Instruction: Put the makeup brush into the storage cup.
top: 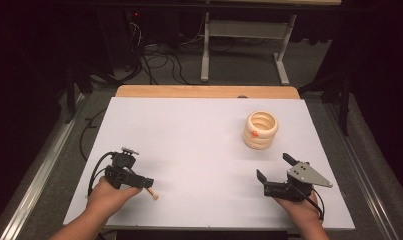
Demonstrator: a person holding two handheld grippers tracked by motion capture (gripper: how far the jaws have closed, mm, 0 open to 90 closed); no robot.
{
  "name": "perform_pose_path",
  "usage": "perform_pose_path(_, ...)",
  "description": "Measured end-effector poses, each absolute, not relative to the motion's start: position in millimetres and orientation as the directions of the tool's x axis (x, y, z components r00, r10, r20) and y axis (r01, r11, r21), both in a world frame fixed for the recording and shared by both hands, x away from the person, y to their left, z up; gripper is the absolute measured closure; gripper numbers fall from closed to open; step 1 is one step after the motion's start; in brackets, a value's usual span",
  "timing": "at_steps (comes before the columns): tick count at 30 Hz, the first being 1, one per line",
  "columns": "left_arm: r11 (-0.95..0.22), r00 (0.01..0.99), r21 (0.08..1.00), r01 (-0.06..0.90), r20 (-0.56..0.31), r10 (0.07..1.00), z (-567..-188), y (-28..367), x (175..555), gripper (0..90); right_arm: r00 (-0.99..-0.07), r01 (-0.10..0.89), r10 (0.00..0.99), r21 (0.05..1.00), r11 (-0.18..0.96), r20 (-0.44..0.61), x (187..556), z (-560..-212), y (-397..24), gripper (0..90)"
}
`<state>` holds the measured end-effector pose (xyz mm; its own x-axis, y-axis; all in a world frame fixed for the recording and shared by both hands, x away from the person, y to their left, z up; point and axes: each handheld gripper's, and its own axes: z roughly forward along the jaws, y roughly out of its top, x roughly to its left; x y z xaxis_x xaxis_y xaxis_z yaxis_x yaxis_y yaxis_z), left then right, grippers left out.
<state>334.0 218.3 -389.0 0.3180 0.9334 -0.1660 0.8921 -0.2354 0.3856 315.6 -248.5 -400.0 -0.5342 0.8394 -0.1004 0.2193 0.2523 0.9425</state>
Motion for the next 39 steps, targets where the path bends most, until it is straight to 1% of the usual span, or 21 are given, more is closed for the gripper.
perform_pose_path(6, -0.235, 0.311, 0.349, 0.907, -0.178, 0.934, -389.6, 212.5, 335.0, 3.7, -0.535, 0.216, 0.839, 0.944, 0.250, -0.099, 315.3, -399.8, -248.3, 0.9)
perform_pose_path(14, -0.208, 0.285, 0.315, 0.926, -0.219, 0.933, -392.2, 209.0, 332.3, 3.8, -0.535, 0.217, 0.839, 0.944, 0.249, -0.099, 315.5, -399.9, -248.7, 0.9)
perform_pose_path(19, -0.212, 0.281, 0.291, 0.933, -0.218, 0.935, -393.6, 206.1, 330.6, 4.4, -0.536, 0.215, 0.838, 0.944, 0.248, -0.098, 315.2, -399.9, -248.1, 0.9)
perform_pose_path(24, -0.233, 0.299, 0.284, 0.930, -0.216, 0.930, -395.4, 203.1, 329.8, 5.0, -0.537, 0.213, 0.838, 0.945, 0.249, -0.099, 315.3, -400.0, -248.0, 0.9)
perform_pose_path(29, -0.230, 0.294, 0.278, 0.933, -0.215, 0.931, -397.3, 201.7, 329.3, 5.3, -0.536, 0.214, 0.838, 0.945, 0.248, -0.099, 315.4, -400.0, -248.4, 0.9)
perform_pose_path(39, -0.240, 0.298, 0.275, 0.931, -0.194, 0.935, -400.2, 197.6, 328.7, 10.9, -0.538, 0.212, 0.837, 0.945, 0.250, -0.101, 315.5, -400.0, -247.6, 0.9)
